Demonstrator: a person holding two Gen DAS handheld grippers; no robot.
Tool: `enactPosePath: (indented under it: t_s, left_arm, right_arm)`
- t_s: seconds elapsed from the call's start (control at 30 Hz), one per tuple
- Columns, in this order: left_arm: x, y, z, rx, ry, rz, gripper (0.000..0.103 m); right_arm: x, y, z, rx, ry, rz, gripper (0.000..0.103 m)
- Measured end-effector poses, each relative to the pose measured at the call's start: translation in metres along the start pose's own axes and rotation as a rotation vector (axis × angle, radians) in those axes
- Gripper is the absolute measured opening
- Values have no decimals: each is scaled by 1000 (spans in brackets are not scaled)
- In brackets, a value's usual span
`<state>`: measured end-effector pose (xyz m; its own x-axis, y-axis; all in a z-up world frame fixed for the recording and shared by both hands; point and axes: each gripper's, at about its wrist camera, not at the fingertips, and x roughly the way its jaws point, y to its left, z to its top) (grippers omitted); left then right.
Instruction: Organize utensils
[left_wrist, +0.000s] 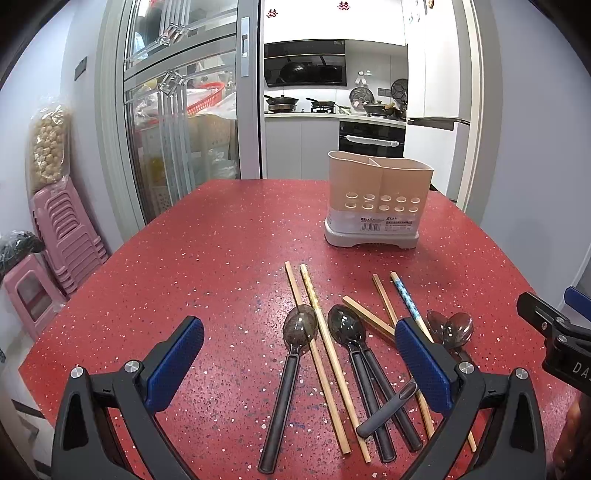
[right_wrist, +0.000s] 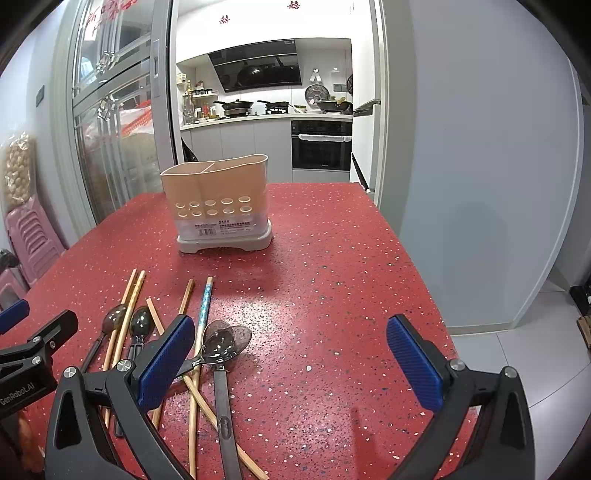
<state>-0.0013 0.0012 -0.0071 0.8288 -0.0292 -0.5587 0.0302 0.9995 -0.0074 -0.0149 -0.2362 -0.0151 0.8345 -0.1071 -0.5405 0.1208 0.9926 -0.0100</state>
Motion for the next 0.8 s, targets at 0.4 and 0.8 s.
enactPosePath:
  t_s: [0.4,0.8]
  left_arm:
    - [-1,0,0,1,-2,-1,103]
    - [-1,0,0,1,1,-1,103]
  right_arm:
    - [0,1,0,-2,0,0,103]
    - [0,1,0,-1,0,0,103]
